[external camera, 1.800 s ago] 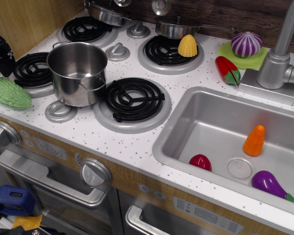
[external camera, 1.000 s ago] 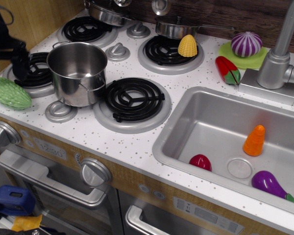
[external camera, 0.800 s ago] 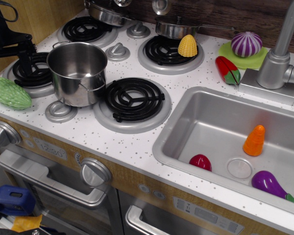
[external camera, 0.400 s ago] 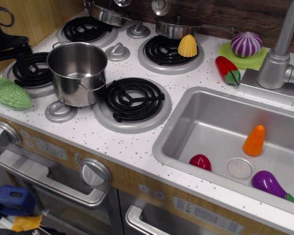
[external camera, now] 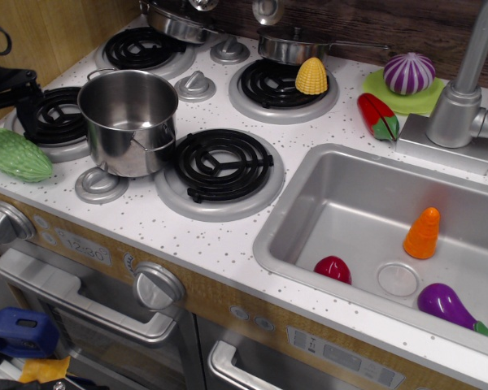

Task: Put green squash in pot or pan

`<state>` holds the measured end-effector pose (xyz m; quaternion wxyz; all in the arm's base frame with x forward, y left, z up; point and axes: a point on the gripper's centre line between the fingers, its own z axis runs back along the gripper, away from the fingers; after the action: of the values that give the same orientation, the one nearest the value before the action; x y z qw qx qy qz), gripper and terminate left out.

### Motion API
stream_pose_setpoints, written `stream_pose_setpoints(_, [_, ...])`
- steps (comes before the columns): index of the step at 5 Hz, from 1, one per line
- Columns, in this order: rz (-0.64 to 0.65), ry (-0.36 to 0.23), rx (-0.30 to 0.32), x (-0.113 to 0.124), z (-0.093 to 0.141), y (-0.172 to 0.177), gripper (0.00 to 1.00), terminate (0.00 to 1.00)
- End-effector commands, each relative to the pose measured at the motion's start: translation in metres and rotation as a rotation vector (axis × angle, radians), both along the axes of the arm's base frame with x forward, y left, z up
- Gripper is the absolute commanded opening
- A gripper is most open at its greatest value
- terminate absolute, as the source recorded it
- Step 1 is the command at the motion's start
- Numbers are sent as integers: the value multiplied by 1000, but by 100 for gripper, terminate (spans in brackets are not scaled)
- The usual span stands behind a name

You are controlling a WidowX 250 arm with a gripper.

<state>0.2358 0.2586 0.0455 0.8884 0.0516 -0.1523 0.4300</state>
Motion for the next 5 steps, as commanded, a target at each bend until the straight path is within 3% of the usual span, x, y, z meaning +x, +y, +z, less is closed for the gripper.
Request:
stream_pose_setpoints(1, [43,-54,-12,-4,-6,7,100,0])
stream_pose_setpoints(3, [40,-129,-42,1,-29,9,100,0])
stream_pose_setpoints(4, [2,-125,-60,5,-31,12,100,0])
stream_pose_setpoints(5, [-24,-101,-37,9,-16,9,0,0])
